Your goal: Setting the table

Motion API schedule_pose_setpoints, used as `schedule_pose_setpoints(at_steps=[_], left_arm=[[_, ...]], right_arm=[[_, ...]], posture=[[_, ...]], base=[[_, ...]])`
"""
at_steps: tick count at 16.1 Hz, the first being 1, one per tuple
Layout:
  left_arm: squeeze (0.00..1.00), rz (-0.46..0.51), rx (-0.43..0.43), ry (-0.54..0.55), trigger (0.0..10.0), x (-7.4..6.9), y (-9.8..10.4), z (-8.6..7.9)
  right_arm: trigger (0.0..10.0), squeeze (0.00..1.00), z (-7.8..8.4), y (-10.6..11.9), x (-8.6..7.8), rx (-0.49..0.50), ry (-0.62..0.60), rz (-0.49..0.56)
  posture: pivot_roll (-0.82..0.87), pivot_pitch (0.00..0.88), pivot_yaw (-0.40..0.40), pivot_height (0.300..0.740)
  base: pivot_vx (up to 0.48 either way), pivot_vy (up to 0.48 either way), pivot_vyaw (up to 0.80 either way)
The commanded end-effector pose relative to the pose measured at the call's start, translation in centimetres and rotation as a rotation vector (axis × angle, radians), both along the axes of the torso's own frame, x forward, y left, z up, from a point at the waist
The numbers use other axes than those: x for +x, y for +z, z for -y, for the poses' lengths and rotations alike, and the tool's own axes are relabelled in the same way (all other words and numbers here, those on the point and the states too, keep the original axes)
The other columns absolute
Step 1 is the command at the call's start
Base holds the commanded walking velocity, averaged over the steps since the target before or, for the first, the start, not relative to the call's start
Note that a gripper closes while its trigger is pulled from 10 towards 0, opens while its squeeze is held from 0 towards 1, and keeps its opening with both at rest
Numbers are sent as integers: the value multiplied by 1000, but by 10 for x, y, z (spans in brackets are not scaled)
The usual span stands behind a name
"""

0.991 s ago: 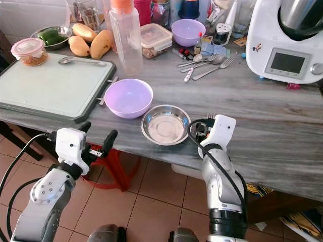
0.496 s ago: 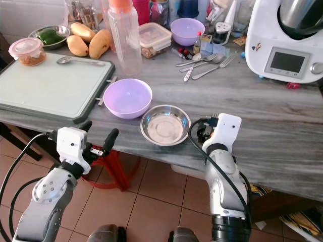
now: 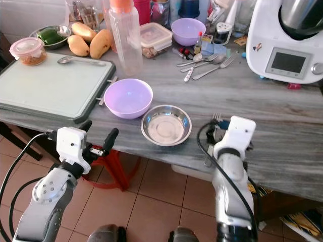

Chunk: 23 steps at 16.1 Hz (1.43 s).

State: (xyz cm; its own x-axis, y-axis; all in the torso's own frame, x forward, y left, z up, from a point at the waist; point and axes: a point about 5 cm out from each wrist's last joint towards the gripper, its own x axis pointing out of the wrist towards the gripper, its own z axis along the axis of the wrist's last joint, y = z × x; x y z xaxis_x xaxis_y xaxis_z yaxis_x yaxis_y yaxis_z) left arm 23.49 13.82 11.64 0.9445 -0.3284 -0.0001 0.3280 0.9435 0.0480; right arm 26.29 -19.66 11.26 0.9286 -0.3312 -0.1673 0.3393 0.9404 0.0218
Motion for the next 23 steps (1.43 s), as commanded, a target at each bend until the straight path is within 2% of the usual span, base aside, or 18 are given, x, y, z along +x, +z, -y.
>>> schedule_pose_setpoints(at_steps=[1,8,15,17,19,20,21,22,23], left_arm=[[0,3,5,-3,10000,0,0,0],[0,-13,11,-21,10000,-5,1,-2],[0,-32,29,-34,10000,-11,2,-6],[0,-38,35,-34,10000,-13,2,-8],[0,-41,40,-33,10000,-13,3,-9],[0,-42,41,-33,10000,-13,3,-9],[0,-43,43,-33,10000,-13,3,-9],[0,-43,43,-33,10000,-12,3,-9],[0,-43,45,-33,10000,-12,3,-9]], right_arm=[[10000,1000,4,3,-3,-24,-27,1],[10000,1000,24,-9,-12,-54,-143,-97],[10000,973,30,-18,-9,-20,-158,-142],[10000,835,31,-19,-5,-11,-143,-148],[10000,592,27,-18,0,1,-109,-149],[10000,576,25,-19,2,15,-97,-153],[10000,384,23,-20,5,19,-79,-157],[10000,306,21,-20,6,24,-68,-157],[10000,43,15,-21,8,28,-30,-170]], posture=[[25,63,21,740],[33,96,44,740],[55,125,60,740],[63,132,62,740],[68,131,63,740],[69,131,63,740],[69,129,63,740],[68,127,63,740],[68,125,63,740]], base=[[0,0,0],[0,0,0],[0,0,0],[0,0,0],[0,0,0],[0,0,0],[0,0,0],[0,0,0],[0,0,0]])
